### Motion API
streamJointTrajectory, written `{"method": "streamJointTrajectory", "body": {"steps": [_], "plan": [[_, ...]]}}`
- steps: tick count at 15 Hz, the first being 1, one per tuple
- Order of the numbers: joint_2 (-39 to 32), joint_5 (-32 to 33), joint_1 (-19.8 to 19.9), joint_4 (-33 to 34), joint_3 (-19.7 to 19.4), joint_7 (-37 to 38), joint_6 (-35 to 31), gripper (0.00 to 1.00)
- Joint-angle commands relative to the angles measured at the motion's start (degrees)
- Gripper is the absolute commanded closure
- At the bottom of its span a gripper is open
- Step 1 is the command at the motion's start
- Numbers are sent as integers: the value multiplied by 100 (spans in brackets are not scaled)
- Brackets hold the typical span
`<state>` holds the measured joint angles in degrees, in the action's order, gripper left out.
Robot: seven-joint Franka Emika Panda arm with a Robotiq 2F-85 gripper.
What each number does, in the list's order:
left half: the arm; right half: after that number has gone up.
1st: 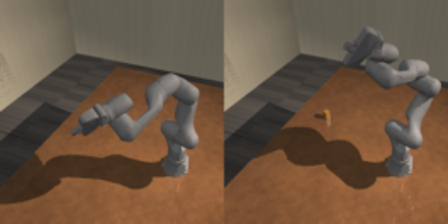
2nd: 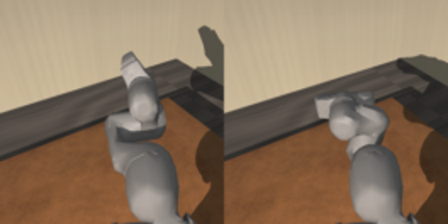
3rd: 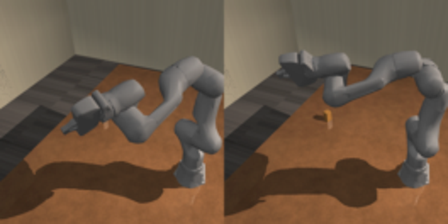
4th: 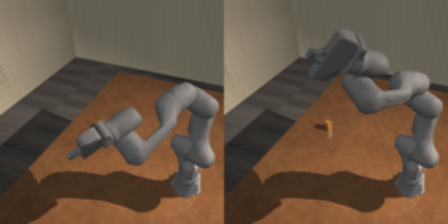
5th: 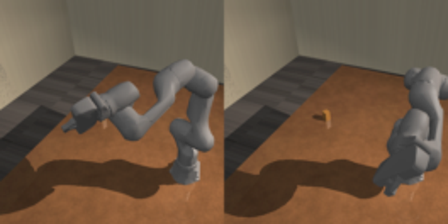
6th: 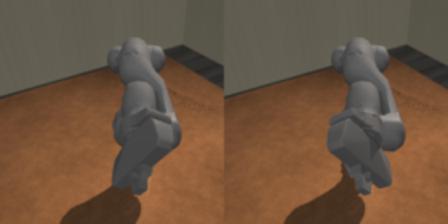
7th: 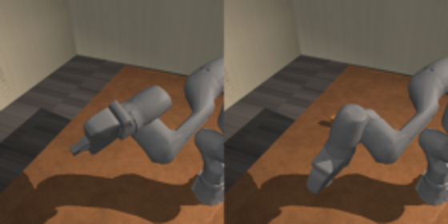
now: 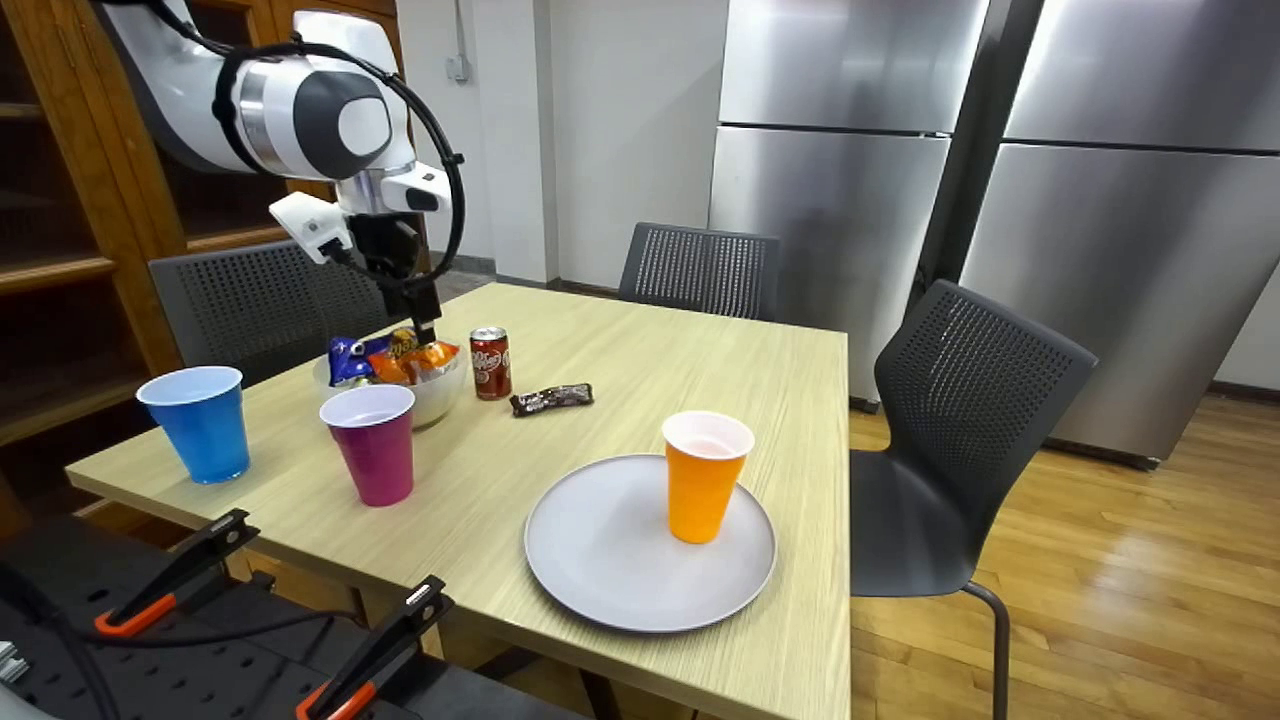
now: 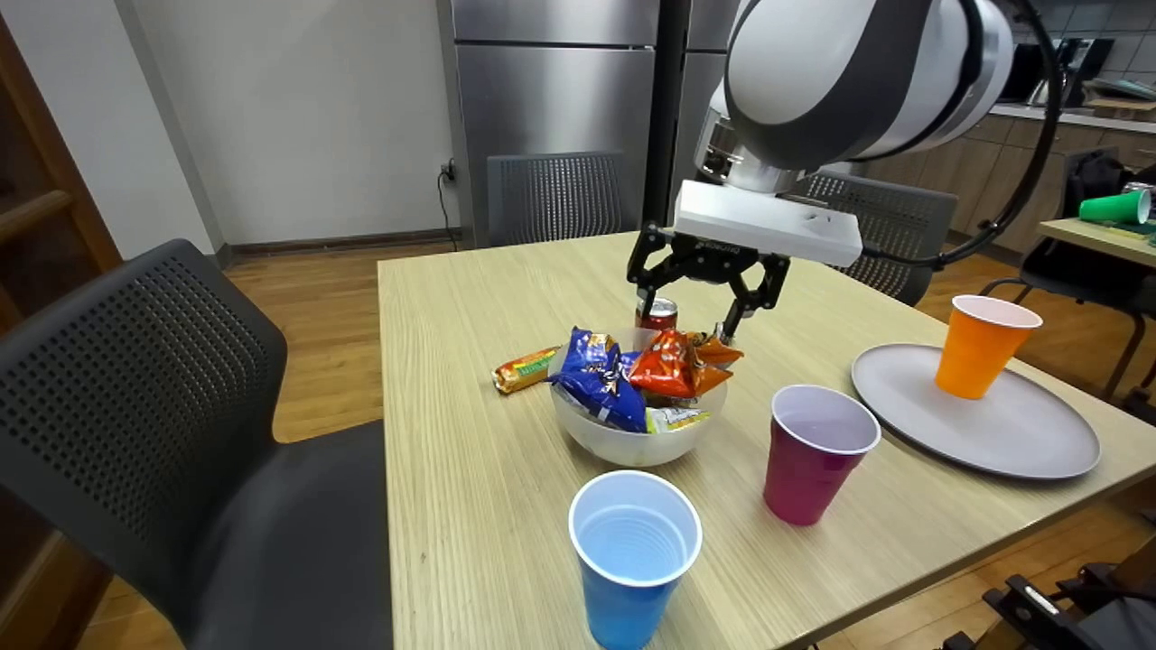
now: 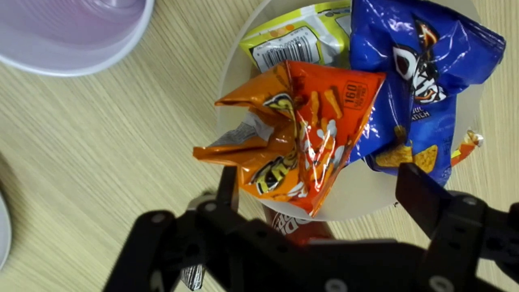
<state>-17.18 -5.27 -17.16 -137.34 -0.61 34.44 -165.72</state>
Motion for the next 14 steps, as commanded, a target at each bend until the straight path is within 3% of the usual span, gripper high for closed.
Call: {"method": "streamJointTrajectory", "body": {"steps": [1, 14], "plan": [[439, -198, 224, -186, 201, -257, 203, 0], [1297, -73, 698, -886, 235, -1376, 625, 0]]}}
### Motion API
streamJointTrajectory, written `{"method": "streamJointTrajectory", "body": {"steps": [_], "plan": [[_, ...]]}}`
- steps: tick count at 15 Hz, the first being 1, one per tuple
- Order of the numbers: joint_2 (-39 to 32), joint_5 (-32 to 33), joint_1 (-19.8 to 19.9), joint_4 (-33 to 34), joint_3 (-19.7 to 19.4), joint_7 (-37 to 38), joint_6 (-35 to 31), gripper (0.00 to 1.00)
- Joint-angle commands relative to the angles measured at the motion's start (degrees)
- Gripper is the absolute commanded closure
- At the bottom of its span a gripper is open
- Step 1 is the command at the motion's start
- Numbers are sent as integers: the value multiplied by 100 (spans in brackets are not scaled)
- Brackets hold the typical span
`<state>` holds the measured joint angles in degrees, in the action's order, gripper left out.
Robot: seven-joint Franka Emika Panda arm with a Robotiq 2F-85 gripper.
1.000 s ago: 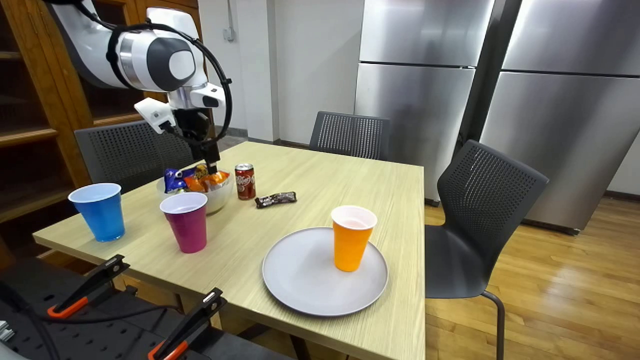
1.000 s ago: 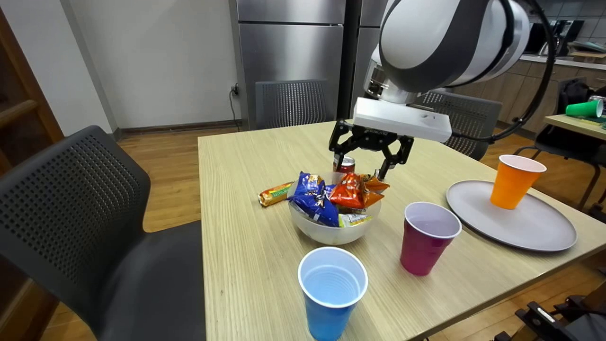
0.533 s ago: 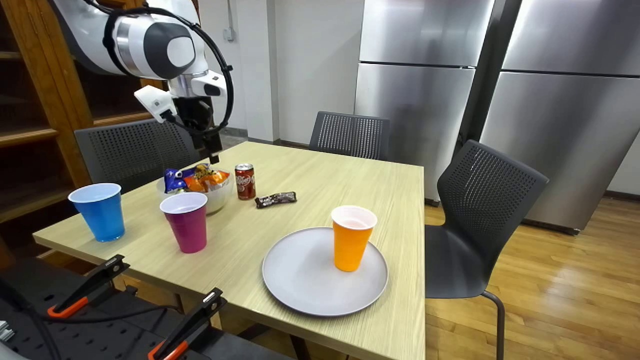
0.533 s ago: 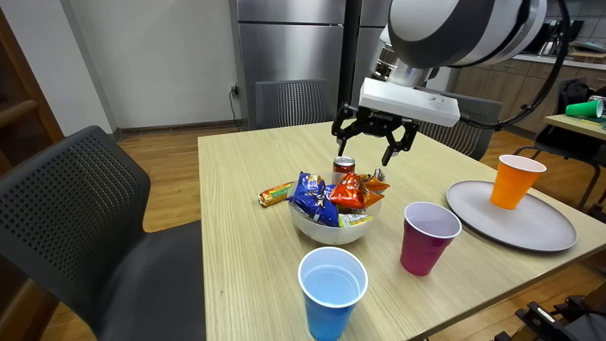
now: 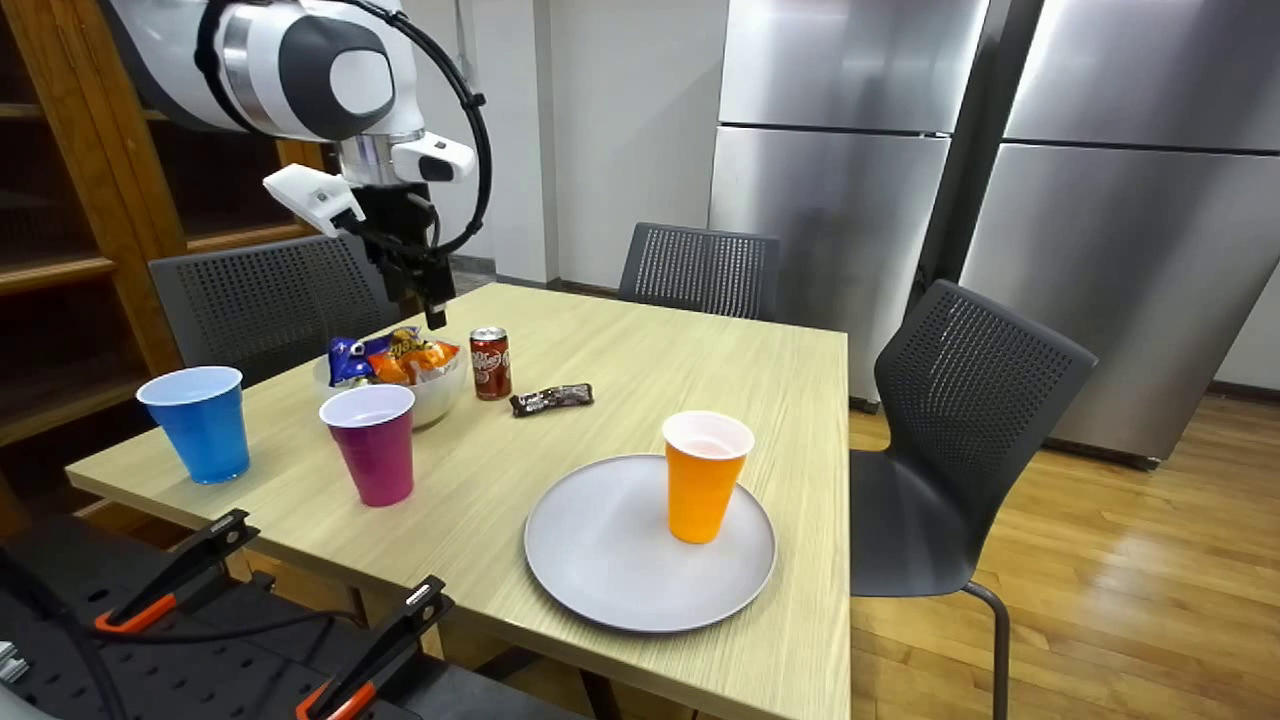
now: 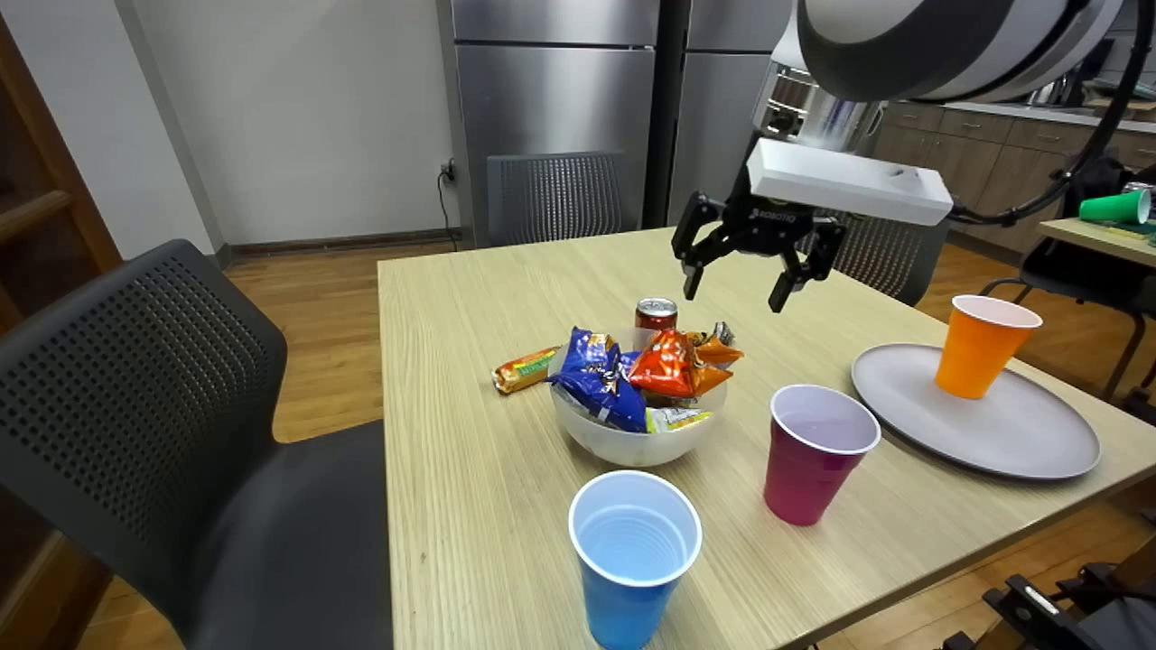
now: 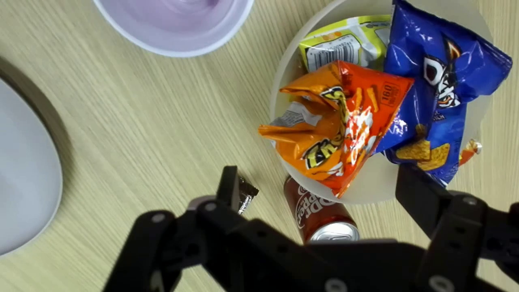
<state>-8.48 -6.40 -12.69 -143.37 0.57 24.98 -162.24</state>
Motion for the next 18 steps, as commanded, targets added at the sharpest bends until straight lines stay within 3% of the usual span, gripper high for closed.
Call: {"method": "streamJointTrajectory", "body": {"steps": [1, 5, 12, 13, 18], "plan": [[476, 96, 288, -329, 98, -525, 296, 0], [661, 419, 516, -509, 13, -1030, 344, 0], [715, 307, 1004, -487, -57, -2317, 783, 0], [501, 308, 925, -429, 4, -1936, 496, 0], [511, 311, 1005, -429, -39, -2163, 584, 0]]}}
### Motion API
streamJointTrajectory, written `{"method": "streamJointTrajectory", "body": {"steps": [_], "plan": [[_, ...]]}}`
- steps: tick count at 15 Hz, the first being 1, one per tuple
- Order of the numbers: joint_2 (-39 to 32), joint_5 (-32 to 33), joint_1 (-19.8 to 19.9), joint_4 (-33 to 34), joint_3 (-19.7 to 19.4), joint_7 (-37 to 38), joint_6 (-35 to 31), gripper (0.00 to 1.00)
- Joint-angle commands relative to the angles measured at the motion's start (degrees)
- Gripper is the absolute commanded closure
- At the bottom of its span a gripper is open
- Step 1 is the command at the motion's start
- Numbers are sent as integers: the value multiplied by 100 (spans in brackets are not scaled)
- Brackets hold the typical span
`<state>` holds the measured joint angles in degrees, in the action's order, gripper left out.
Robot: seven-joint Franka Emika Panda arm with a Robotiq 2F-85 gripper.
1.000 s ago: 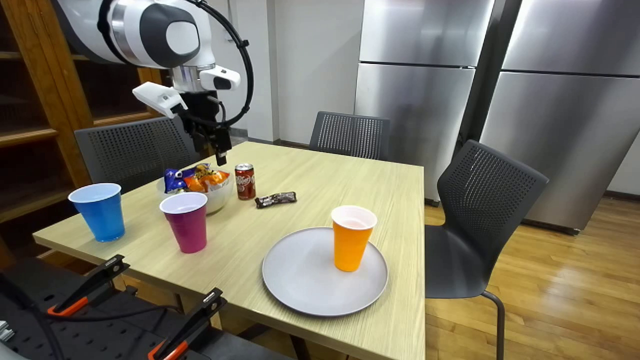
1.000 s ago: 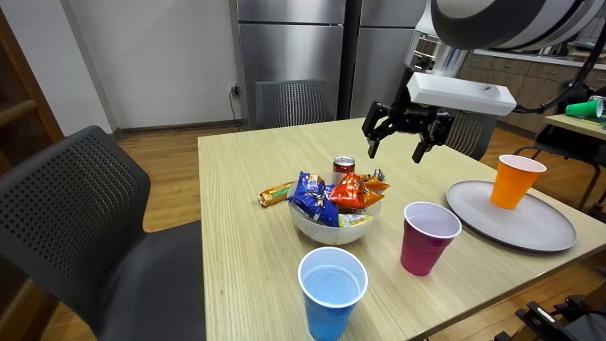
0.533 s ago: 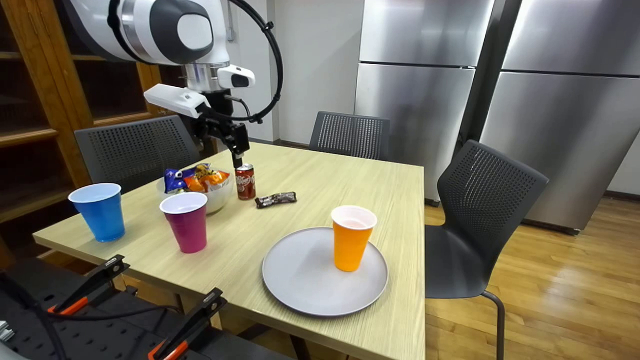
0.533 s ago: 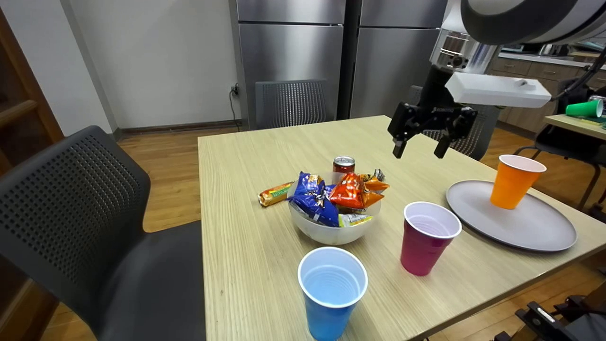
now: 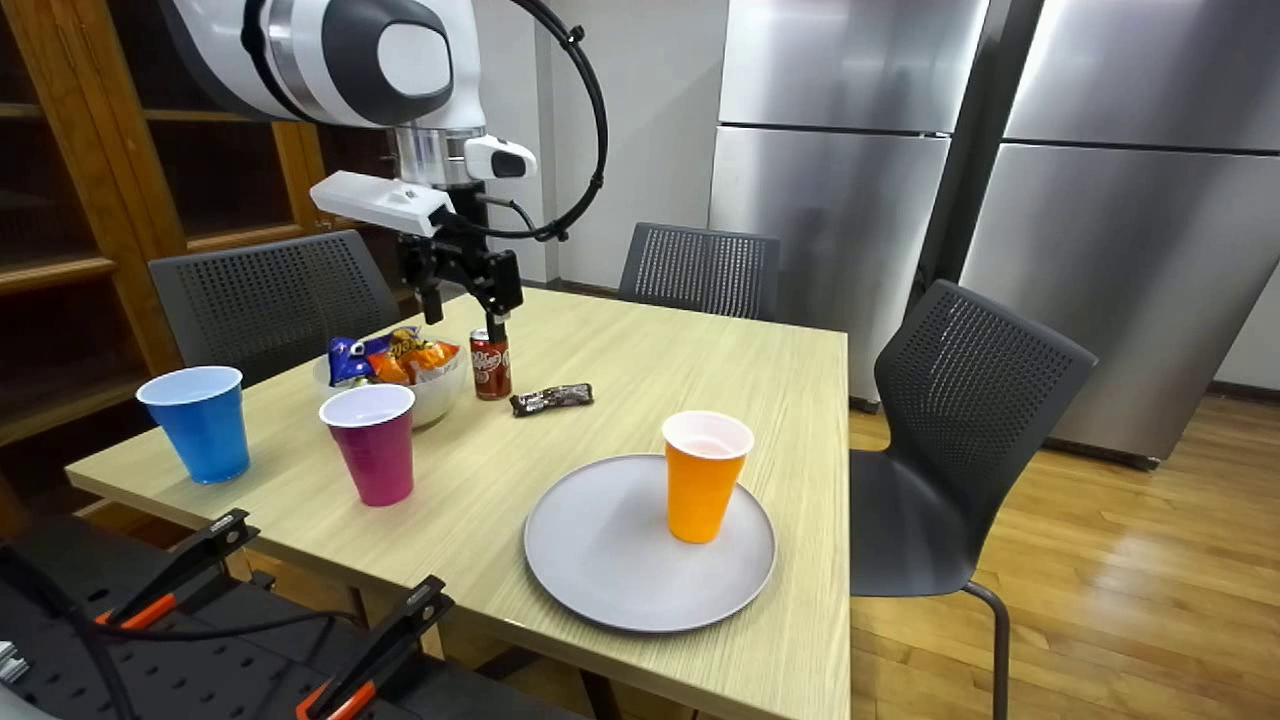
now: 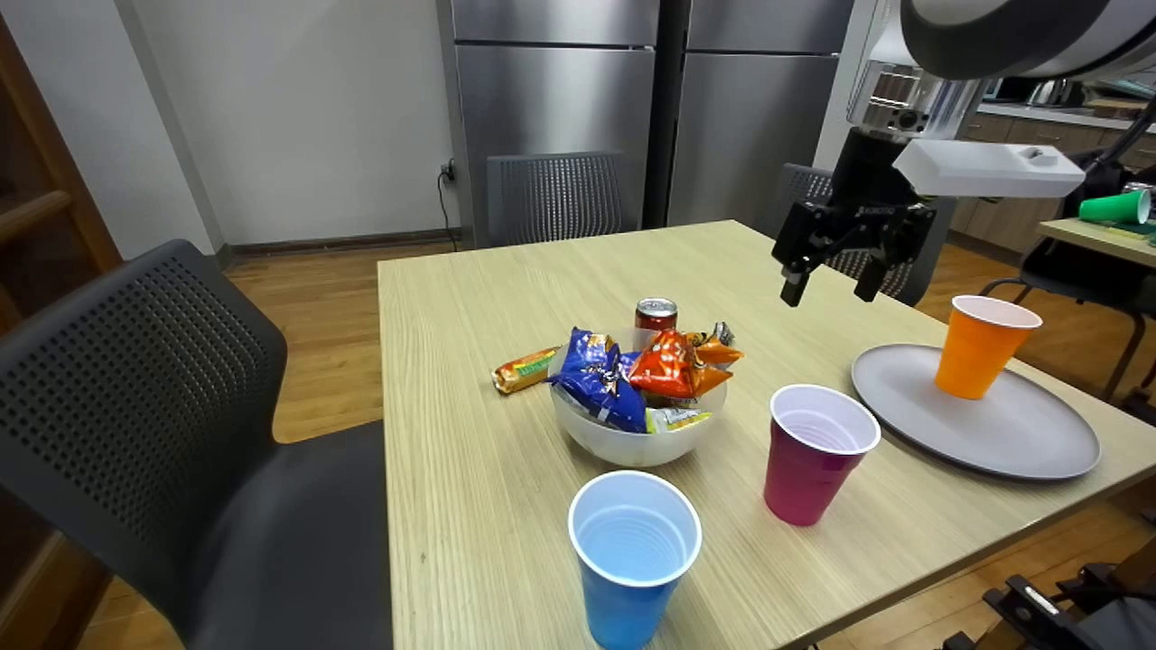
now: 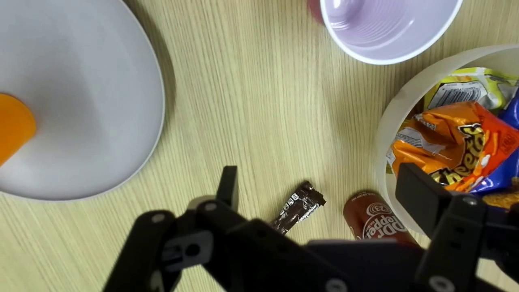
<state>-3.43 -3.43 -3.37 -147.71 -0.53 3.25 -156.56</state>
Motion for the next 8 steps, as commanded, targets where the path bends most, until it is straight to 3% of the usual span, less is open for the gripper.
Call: {"method": "streamJointTrajectory", "body": {"steps": [1, 8], "plan": [[7, 14, 74, 5, 71, 9, 17, 0], [-125, -229, 93, -8, 157, -401, 26, 0]]}}
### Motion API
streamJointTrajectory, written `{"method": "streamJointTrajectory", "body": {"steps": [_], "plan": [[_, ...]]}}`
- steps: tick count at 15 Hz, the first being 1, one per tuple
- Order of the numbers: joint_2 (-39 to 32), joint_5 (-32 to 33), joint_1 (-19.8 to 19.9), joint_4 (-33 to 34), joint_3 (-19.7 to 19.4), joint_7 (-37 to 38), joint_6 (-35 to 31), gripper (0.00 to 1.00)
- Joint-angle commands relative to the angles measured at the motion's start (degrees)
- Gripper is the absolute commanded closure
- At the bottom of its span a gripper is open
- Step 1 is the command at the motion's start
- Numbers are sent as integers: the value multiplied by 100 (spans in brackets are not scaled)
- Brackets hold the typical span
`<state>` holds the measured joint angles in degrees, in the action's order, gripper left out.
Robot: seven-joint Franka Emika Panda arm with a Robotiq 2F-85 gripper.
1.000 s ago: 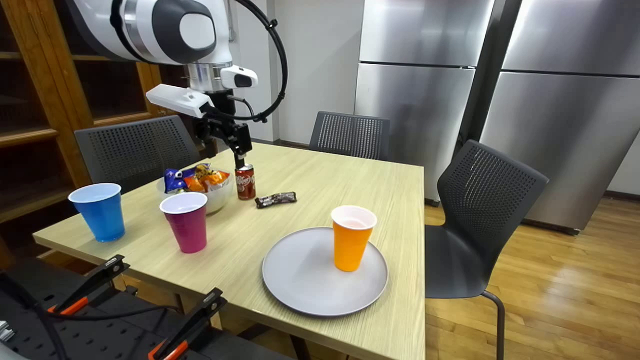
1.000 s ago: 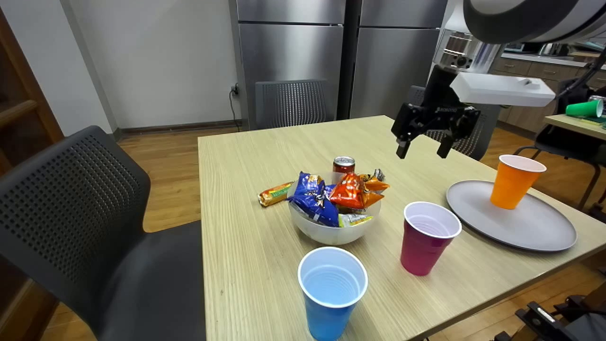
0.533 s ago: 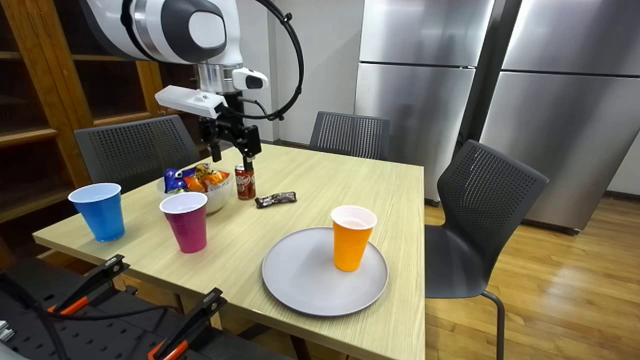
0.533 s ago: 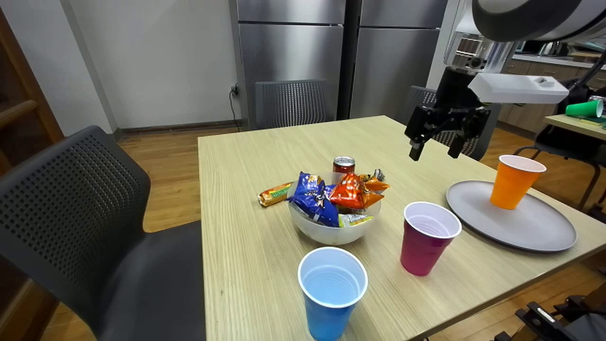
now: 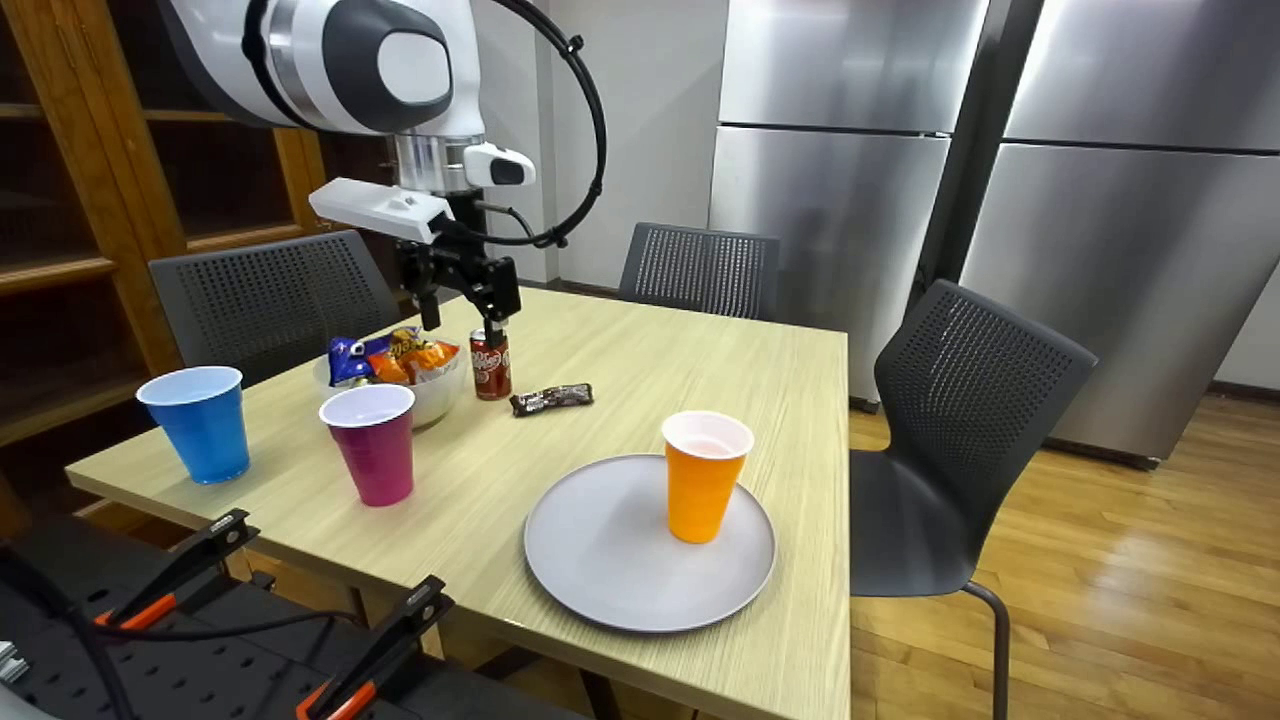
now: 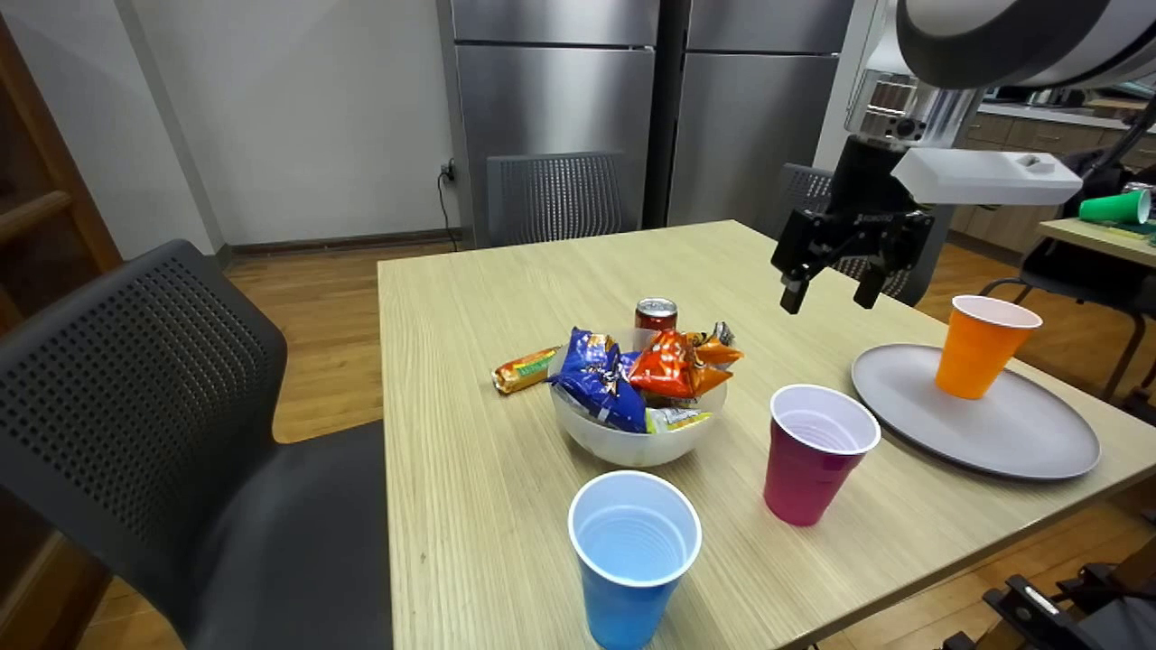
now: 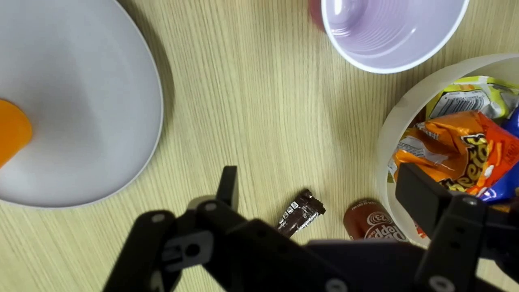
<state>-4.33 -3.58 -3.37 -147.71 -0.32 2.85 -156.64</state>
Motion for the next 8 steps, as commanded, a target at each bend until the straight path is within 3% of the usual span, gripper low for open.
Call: {"method": "streamJointTrajectory", "body": {"steps": [1, 8], "plan": [[-50, -243, 103, -17, 148, -436, 47, 0], [-117, -273, 115, -159, 201, -845, 130, 0]]}}
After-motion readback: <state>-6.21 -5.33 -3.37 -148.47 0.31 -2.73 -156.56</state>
